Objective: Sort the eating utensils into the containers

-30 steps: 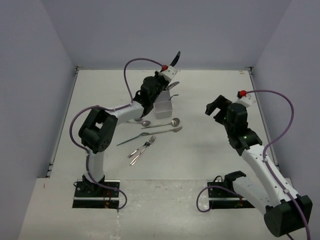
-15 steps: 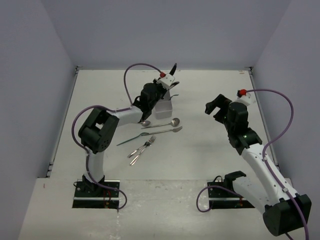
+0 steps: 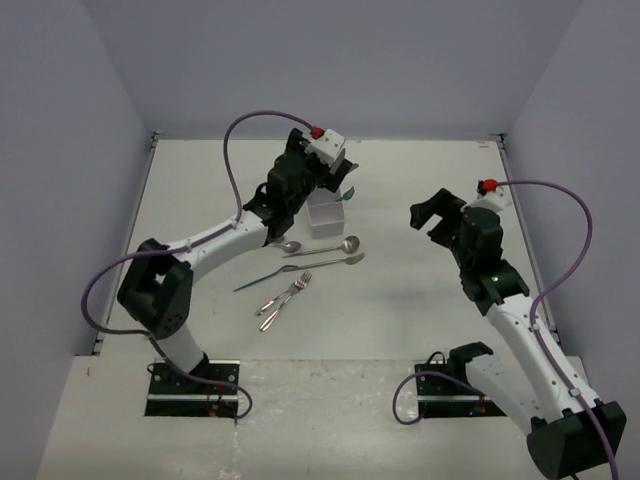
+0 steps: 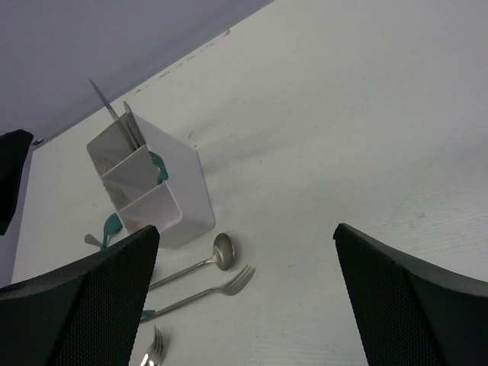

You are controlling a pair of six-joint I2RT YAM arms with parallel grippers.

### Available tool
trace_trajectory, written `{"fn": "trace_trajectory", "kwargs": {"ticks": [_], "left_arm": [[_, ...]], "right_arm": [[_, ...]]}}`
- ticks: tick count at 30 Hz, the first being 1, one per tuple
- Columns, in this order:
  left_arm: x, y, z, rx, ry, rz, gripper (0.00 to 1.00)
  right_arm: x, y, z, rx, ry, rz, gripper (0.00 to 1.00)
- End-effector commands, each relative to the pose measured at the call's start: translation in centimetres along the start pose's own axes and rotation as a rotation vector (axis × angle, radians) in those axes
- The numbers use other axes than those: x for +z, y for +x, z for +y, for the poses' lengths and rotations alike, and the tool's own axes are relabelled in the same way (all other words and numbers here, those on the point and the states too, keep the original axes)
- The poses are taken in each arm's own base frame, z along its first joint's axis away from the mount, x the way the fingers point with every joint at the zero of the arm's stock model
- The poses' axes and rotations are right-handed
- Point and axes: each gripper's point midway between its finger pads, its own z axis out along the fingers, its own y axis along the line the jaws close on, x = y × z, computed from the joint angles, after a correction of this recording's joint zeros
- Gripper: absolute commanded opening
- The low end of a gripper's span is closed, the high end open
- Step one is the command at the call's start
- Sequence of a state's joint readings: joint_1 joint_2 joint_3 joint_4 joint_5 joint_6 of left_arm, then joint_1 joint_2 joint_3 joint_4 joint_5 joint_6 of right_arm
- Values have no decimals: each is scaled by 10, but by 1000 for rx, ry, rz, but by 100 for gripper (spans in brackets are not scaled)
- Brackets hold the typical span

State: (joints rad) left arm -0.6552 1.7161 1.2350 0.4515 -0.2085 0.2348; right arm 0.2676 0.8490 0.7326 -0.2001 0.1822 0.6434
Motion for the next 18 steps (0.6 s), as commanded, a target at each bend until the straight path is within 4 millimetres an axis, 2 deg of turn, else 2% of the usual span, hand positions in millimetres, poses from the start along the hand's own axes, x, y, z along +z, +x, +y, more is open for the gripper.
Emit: {"fn": "trace_trajectory", "kwargs": {"ticks": [1,2,3,4,5,6,7,8,9,10,13,14,15,18], "left_arm": [[-41,-32,0,-69,-11,75,100],[-54,-14,-11,-115,18,164,100],[-66,-7,-18,-142,46,208,100],[-88,2,-32,-180,104,253,100],[-105,18,-44,-264,135,331,100],[-124,46,-57,-289,174,411,100],[-142,46,-65,-332,211,423,100],[-159,61,-76,-402,229,493,100],[-178,86,-84,-417,239,567,100],[-196,94,-92,-440,270,618,100],[-231,132,-97,-509,212,789,100],[-238,139,-100,-558,183,831,100],[-249,152,-104,-561,183,883,100],[-276,172,-119,-539,199,976,100]], "right_arm": [[-6,-9,12,5,-58,-25,99],[-7,-6,10,2,-52,-9,99],[-8,-5,10,0,-52,-2,99],[-9,-1,7,-6,-41,13,99],[-10,-1,6,-9,-38,15,99],[-10,1,4,-14,-31,19,99],[-11,2,2,-18,-25,24,99],[-11,6,-1,-28,-15,33,99],[-11,7,-2,-32,-13,35,99],[-10,7,-2,-37,-13,37,99],[-7,13,-2,-49,-13,72,99],[-6,15,-2,-50,-14,82,99],[-4,18,-2,-51,-11,97,99],[0,25,-1,-52,-18,125,99]]}}
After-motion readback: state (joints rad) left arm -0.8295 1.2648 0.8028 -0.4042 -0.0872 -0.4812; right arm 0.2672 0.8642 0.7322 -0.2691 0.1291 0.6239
